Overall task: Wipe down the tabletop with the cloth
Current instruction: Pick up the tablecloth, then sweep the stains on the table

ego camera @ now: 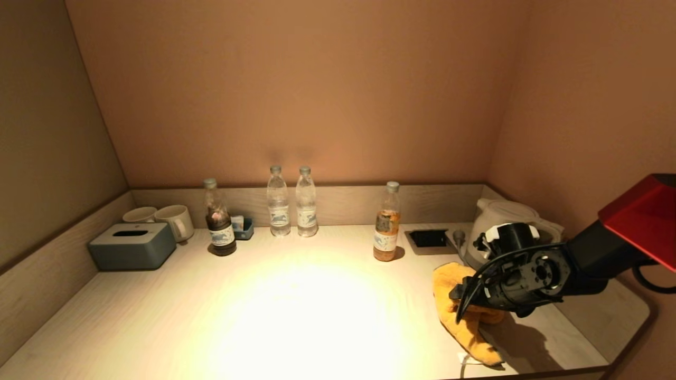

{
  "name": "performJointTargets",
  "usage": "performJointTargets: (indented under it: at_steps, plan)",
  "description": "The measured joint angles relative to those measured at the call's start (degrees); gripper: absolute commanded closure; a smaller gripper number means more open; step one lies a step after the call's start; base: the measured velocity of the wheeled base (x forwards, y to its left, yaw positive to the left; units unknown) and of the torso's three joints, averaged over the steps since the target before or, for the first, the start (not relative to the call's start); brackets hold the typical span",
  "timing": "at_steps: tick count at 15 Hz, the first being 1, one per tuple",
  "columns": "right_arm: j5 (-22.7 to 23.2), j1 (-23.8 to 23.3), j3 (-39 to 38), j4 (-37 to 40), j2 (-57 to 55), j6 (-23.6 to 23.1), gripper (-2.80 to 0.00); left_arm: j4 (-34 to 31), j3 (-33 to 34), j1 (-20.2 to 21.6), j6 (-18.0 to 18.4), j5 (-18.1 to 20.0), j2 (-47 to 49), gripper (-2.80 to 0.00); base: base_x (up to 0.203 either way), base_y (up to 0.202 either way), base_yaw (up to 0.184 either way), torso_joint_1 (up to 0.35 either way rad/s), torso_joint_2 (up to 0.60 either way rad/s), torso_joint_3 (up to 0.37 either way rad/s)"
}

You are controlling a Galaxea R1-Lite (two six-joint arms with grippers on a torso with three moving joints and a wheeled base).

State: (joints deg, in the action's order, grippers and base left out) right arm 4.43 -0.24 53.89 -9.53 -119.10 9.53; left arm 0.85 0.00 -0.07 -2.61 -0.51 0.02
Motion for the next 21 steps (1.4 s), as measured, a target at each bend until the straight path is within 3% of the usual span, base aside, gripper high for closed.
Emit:
performJointTargets:
  at_steps: [13, 16, 21]
  plan:
    - [0.4, 1.8, -0.1, 0.7, 5.3, 2.6, 0.0, 0.0, 0.0, 0.0, 0.0, 0.0, 0.0, 0.0, 0.0, 0.0, 0.0, 0.0, 0.0, 0.0]
    - [0.4, 4.8, -0.1, 1.2, 11.2, 3.8, 0.0, 0.0, 0.0, 0.0, 0.0, 0.0, 0.0, 0.0, 0.0, 0.0, 0.0, 0.0, 0.0, 0.0]
    - [0.4, 14.3, 1.9, 3.6, 20.6, 4.3, 0.0, 0.0, 0.0, 0.0, 0.0, 0.0, 0.0, 0.0, 0.0, 0.0, 0.0, 0.0, 0.0, 0.0]
